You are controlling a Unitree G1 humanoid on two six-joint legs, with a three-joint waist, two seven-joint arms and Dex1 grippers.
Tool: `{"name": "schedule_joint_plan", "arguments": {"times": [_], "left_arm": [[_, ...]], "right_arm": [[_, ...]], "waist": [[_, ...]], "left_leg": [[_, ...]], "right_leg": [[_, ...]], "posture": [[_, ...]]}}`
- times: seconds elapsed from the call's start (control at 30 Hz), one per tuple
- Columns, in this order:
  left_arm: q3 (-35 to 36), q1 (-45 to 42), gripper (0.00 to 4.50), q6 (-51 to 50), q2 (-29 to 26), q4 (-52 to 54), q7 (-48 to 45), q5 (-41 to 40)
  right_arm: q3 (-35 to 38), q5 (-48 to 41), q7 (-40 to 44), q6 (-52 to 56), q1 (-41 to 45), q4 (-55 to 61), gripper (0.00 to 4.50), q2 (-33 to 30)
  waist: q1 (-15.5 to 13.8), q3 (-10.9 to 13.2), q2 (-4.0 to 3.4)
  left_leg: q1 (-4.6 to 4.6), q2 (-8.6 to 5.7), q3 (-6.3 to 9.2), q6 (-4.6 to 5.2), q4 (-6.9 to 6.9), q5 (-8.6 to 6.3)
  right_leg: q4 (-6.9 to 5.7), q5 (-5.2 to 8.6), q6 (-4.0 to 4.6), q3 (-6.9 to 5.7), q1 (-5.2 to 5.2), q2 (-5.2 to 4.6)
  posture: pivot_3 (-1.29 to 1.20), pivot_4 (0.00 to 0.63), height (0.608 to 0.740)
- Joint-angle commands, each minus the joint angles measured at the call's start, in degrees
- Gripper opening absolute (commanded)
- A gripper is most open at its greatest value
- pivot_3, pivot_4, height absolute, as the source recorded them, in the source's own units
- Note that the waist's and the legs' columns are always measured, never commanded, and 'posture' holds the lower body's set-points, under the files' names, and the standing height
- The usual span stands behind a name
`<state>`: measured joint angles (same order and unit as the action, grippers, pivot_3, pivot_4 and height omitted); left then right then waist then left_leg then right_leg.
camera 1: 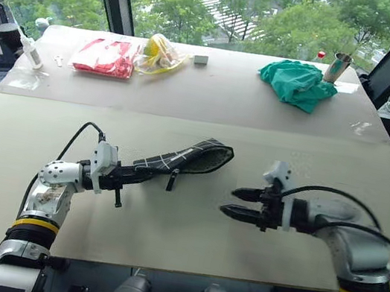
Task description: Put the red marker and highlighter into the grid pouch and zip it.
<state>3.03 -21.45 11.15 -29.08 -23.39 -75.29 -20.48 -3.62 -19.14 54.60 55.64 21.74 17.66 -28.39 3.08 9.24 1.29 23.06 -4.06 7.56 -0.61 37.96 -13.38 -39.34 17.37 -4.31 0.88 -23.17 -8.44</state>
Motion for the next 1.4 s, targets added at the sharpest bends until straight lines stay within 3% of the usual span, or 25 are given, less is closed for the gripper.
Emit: {"name": "schedule_joint_plan", "arguments": {"times": [0.03,0.47,0.67,0.7,0.73,1.0,1.23,1.4], "left_arm": [[0.77,-0.26,0.0,0.48,-0.7,0.66,-0.55,-1.02],[0.92,-0.2,0.0,0.19,-0.29,1.49,-0.05,-1.13],[0.95,0.2,0.0,0.22,-0.14,1.76,0.42,-1.24],[0.96,0.24,0.0,0.22,-0.13,1.79,0.48,-1.25],[0.98,0.27,0.0,0.25,-0.11,1.76,0.54,-1.25],[0.88,0.42,0.0,0.44,0.24,1.65,0.85,-1.16],[0.83,0.73,0.0,0.46,0.41,2.05,1.07,-1.13],[0.88,1.33,0.0,0.37,0.3,2.64,1.17,-1.16]], "right_arm": [[-2.35,-0.23,-7.21,1.16,4.19,-0.43,3.49,5.88],[-10.34,-4.93,-10.9,4.93,16.01,-8.64,3.49,18.27],[-12.06,-4.04,-12.05,3.37,17.56,-11.08,3.49,18.88],[-12.03,-4.03,-12.16,3.19,17.52,-11.2,2.98,18.65],[-12.14,-3.85,-12.17,2.66,17.42,-11.13,2.83,18.19],[-10.48,-4.39,-12.63,1.46,18.11,-10.66,0.05,16.17],[-9.65,-4.94,-11.97,1.69,18.6,-8.18,0.01,13.57],[-7.86,-8.6,-5.05,4.05,20.19,-0.45,0.01,2.17]], "waist": [[0.01,0.0,0.0],[-0.27,0.0,0.0],[-0.32,0.0,0.0],[-0.3,0.0,0.0],[-0.3,0.0,0.0],[-0.25,0.0,0.0],[-0.32,0.0,0.0],[-0.55,0.0,0.0]], "left_leg": [[0.0,0.0,0.01,-0.01,0.0,0.0],[0.08,-0.03,0.1,-0.25,0.0,0.14],[0.08,-0.03,0.11,-0.25,0.0,0.14],[0.09,-0.03,0.11,-0.26,0.0,0.15],[0.09,-0.03,0.11,-0.25,0.0,0.14],[0.09,-0.03,0.1,-0.23,0.0,0.13],[0.1,-0.03,0.1,-0.23,0.0,0.13],[0.16,-0.05,0.1,-0.21,0.0,0.12]], "right_leg": [[0.0,0.0,0.0,0.0,0.0,0.0],[0.1,0.0,0.0,-0.06,-0.03,-0.01],[0.08,0.0,0.0,-0.06,-0.04,-0.01],[0.08,0.0,0.0,-0.06,-0.05,-0.01],[0.07,-0.01,0.0,-0.06,-0.05,-0.01],[0.07,-0.01,0.0,-0.06,-0.06,-0.01],[0.07,-0.01,0.0,-0.06,-0.06,-0.01],[0.11,-0.01,0.0,-0.06,-0.09,-0.02]], "posture": [[0.0,0.15,0.74],[0.0,0.15,0.74],[0.0,0.15,0.74],[0.0,0.15,0.74],[0.0,0.15,0.74],[0.0,0.15,0.74],[0.0,0.15,0.74],[0.0,0.15,0.74]]}}
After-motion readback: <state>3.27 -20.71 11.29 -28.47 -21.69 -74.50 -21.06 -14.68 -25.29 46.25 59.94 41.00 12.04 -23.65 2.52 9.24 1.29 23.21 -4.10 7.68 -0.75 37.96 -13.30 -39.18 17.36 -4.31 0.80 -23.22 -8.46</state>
